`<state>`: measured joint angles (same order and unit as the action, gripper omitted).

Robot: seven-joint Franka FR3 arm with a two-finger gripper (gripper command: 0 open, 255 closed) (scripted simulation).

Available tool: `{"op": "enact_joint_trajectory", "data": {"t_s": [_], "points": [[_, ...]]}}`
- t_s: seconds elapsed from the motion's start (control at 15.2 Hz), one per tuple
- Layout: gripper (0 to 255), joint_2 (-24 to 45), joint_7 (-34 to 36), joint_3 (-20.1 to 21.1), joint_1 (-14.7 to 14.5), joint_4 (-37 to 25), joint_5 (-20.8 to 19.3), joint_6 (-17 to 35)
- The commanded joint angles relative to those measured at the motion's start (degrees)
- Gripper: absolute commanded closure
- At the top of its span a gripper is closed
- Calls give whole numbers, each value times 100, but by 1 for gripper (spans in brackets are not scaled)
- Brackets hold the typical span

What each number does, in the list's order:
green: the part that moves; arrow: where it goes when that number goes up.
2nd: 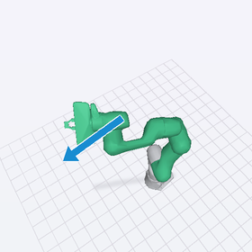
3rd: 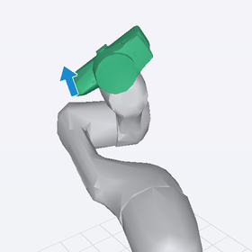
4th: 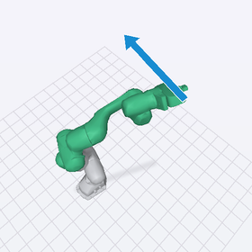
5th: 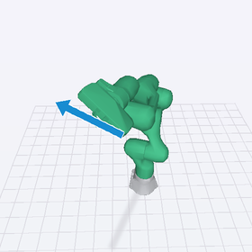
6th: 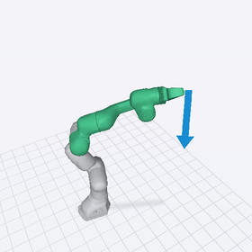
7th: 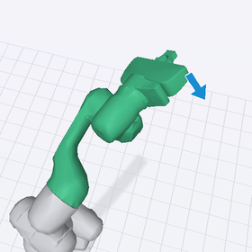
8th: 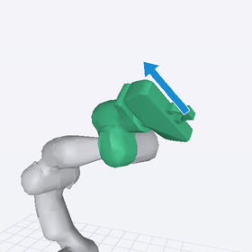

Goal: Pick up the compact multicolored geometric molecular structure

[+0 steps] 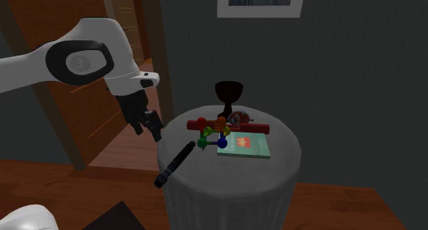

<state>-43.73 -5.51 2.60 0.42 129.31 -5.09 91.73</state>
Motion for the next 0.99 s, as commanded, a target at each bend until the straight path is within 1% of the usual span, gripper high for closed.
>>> {"op": "enact_joint_trajectory", "data": {"t_s": [0.0, 0.46, 0.92], "points": [[0, 0, 0, 0, 0, 0, 0, 0], [0, 1879, 628, 57, 141, -1266, 385, 165], [0, 3747, 1158, 16, 235, -2896, 754, -5]]}}
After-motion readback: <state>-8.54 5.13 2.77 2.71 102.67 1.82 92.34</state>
